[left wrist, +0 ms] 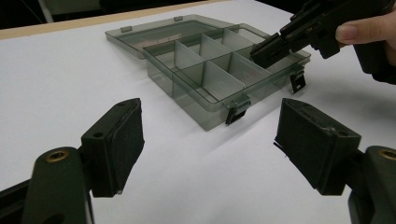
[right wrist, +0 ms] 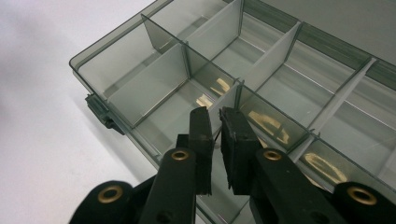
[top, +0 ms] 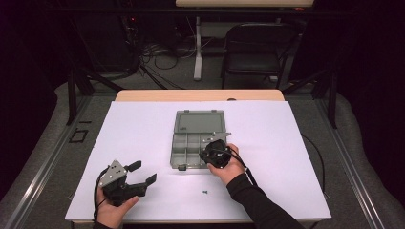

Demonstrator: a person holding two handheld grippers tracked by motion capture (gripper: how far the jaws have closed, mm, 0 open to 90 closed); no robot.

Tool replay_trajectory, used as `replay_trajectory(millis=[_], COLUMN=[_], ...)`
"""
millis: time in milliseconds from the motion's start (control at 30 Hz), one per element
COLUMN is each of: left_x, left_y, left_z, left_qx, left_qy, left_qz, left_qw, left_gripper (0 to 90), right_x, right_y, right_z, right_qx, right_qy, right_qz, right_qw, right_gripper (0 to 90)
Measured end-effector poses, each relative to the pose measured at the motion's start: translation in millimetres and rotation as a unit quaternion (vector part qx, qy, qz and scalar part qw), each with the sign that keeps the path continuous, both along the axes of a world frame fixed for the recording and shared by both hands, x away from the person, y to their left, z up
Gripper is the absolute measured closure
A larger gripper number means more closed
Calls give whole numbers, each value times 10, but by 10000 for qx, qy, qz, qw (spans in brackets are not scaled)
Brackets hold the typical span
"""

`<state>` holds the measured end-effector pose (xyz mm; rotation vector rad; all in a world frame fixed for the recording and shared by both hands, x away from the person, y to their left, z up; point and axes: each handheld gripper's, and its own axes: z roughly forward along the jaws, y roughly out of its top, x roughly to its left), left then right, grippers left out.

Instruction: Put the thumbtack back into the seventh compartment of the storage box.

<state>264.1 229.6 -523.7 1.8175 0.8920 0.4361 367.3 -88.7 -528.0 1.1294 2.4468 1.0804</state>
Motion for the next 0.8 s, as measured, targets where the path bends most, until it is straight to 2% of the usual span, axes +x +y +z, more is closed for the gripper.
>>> replay_trajectory(millis=[200, 367, 533, 633, 800], left_x=[-1, 0, -4, -5, -7], left_y=[5, 8, 8, 9, 6], left_z=[3, 2, 5, 4, 5], left_qx=[10, 12, 9, -9, -4], left_qy=[-14, -12, -23, -18, -19], left_qz=[0, 7, 12, 34, 24], left_qw=[10000, 10000, 10000, 10000, 10000], left_gripper=[229, 229, 229, 229, 229], right_x=[-29, -89, -155, -213, -340], right_y=[-6, -28, -48, -69, -119], right_z=[33, 102, 167, 209, 278], right_qx=[27, 56, 118, 147, 130], right_qy=[-120, -312, -398, -449, -544], right_qz=[7, -10, 91, 168, 294], right_qw=[9999, 9995, 9991, 9987, 9980], right_gripper=[726, 600, 501, 453, 427])
